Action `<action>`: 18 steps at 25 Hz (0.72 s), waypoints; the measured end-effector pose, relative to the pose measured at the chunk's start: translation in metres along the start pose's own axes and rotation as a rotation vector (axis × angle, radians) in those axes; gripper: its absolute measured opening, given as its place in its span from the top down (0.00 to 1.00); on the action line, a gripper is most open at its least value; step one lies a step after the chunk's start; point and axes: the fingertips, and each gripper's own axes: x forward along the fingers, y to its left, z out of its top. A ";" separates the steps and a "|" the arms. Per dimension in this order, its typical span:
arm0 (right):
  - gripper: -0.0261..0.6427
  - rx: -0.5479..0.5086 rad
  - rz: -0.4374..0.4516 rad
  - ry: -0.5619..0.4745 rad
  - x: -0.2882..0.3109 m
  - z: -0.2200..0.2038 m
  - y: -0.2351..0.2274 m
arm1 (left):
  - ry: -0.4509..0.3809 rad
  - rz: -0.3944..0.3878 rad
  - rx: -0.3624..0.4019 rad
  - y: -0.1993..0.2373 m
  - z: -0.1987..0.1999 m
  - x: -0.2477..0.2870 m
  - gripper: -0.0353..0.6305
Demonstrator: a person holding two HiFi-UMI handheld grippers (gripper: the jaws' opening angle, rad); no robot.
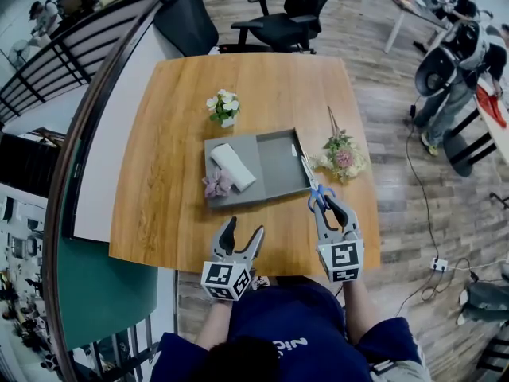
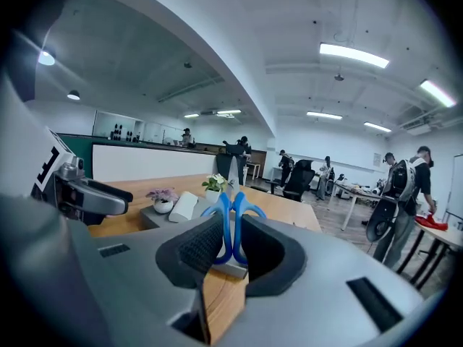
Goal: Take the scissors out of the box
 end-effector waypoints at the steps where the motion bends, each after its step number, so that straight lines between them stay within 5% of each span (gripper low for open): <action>1: 0.82 0.010 0.000 -0.003 -0.005 -0.004 0.002 | 0.004 -0.003 0.010 -0.001 -0.001 -0.001 0.47; 18: 0.82 0.066 -0.016 0.012 -0.039 -0.036 0.024 | 0.010 -0.023 0.062 -0.009 -0.002 -0.015 0.49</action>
